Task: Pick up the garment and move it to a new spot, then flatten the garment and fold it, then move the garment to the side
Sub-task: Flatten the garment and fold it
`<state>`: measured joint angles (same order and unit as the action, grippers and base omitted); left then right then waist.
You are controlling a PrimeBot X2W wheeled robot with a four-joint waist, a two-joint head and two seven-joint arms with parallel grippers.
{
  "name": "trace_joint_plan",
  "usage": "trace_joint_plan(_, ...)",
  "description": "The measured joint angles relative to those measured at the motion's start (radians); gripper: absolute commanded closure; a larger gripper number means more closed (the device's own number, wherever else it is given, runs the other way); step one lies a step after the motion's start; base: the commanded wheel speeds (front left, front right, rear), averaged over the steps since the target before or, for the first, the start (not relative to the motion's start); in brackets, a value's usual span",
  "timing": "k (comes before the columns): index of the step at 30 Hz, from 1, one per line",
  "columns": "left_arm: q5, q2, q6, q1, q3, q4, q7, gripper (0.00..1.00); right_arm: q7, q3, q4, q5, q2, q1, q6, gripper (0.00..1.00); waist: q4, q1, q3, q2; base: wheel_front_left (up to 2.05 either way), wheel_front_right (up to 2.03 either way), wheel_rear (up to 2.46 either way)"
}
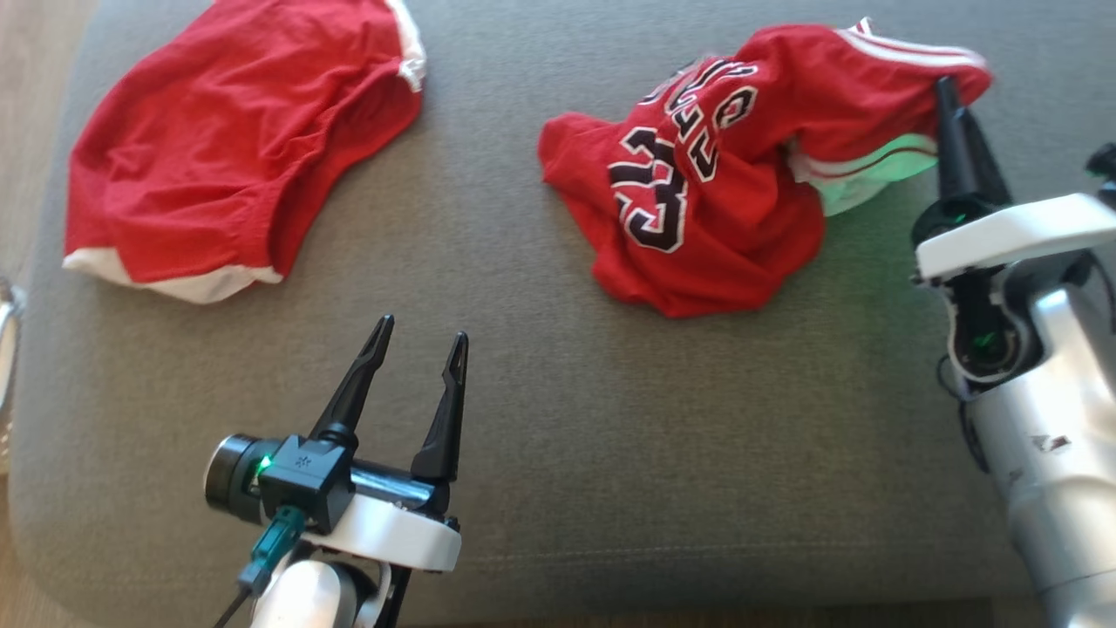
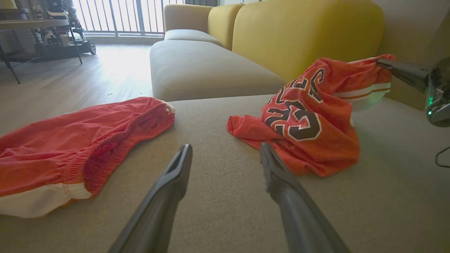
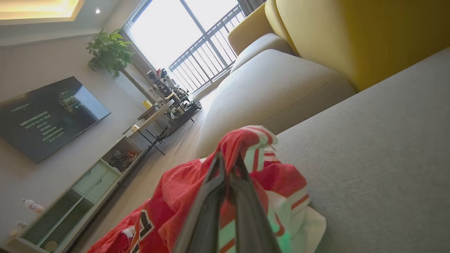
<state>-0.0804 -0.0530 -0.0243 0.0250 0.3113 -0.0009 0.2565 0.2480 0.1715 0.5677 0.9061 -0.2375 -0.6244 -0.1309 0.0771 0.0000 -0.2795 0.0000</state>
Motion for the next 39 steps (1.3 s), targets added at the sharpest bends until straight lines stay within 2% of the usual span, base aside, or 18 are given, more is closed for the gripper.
trace_joint_plan(4, 0.01, 0.0, -0.003, -0.001, -0.003, 0.0, 0.0, 0.0, 0.003, -0.061, -0.042, -0.05, -0.007, -0.012, 0.0, 1.0, -0.034, 0.0, 0.018, 0.0, 0.0, 0.0, 0.0)
trace_joint_plan(10, 0.01, 0.0, -0.003, -0.009, -0.005, 0.002, 0.0, 0.0, 0.005, -0.212, -0.153, -0.222, -0.007, -0.106, 0.0, 1.0, -0.078, 0.0, 0.074, 0.0, 0.0, 0.0, 0.0)
trace_joint_plan(20, 0.018, 0.0, -0.002, -0.064, 0.002, 0.005, 0.0, 0.0, 0.0, -0.22, -0.235, -0.369, -0.001, -0.286, 0.0, 1.0, -0.105, 0.0, 0.163, 0.0, 0.0, 0.0, 0.0)
trace_joint_plan(24, 0.017, 0.0, -0.001, -0.064, 0.005, 0.005, 0.0, 0.0, -0.052, -0.129, -0.234, -0.387, 0.057, -0.33, 0.0, 1.0, -0.087, 0.0, 0.17, 0.0, 0.0, 0.0, 0.0)
trace_joint_plan(29, 0.016, -0.001, -0.001, -0.064, 0.016, 0.007, 0.0, 0.0, -0.073, 0.045, -0.131, -0.368, 0.149, -0.272, 0.0, 1.0, -0.06, 0.0, 0.16, 0.0, 0.0, 0.0, 0.0)
trace_joint_plan(34, 0.013, -0.001, -0.001, -0.063, 0.028, 0.018, 0.0, 0.0, -0.06, 0.2, -0.013, -0.276, 0.161, -0.156, 0.0, 1.0, -0.025, 0.0, 0.153, 0.0, 0.0, 0.0, 0.0)
trace_joint_plan(38, 0.013, -0.001, -0.002, -0.062, 0.029, 0.029, 0.0, 0.0, -0.033, 0.393, 0.02, -0.17, 0.167, -0.079, 0.0, 1.0, -0.001, 0.0, 0.145, 0.0, 0.0, 0.0, 0.0)
trace_joint_plan(39, 0.013, -0.001, -0.002, -0.062, 0.029, 0.03, 0.0, 0.0, -0.026, 0.435, 0.025, -0.142, 0.169, -0.064, 0.0, 0.96, 0.003, 0.0, 0.143, 0.0, 0.0, 0.0, 0.0)
